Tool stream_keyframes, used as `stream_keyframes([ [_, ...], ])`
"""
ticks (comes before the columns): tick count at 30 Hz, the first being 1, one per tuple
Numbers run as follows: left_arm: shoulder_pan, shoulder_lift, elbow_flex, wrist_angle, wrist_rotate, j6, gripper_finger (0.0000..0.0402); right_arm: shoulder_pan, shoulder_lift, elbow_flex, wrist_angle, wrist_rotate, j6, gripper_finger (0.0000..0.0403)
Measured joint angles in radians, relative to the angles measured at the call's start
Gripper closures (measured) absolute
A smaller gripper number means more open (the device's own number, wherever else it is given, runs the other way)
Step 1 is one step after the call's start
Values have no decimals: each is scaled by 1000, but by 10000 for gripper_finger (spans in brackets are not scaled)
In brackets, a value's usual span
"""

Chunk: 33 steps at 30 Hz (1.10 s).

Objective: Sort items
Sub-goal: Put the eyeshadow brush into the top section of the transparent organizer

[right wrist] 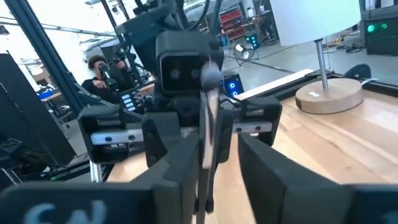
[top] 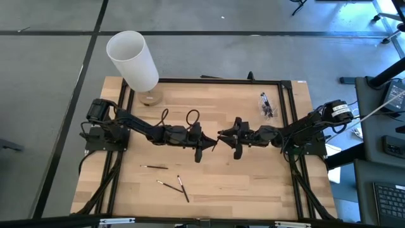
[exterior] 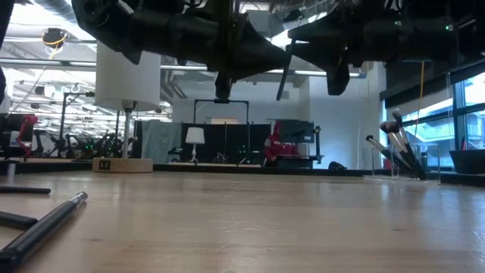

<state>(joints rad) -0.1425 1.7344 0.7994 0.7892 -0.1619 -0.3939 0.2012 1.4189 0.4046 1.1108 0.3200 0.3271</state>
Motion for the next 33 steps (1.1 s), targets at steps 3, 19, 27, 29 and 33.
stream_keyframes([
  [3, 0, 0, 0, -16, 0, 0, 380, 0, 0, 0, 7, -21, -10, 326],
  [19, 1, -1, -1, -38, -12, -4, 340, -1, -3, 81, -187, -27, -47, 372],
  [27, 0, -1, -1, -301, -140, -17, 266, -5, -91, 282, -730, 118, -150, 377],
  [29, 0, -1, -1, -391, -186, -42, 250, -14, -116, 363, -940, 186, -169, 371],
  [33, 0, -1, -2, -525, -253, -113, 226, -53, -173, 491, -1258, 238, -230, 369],
])
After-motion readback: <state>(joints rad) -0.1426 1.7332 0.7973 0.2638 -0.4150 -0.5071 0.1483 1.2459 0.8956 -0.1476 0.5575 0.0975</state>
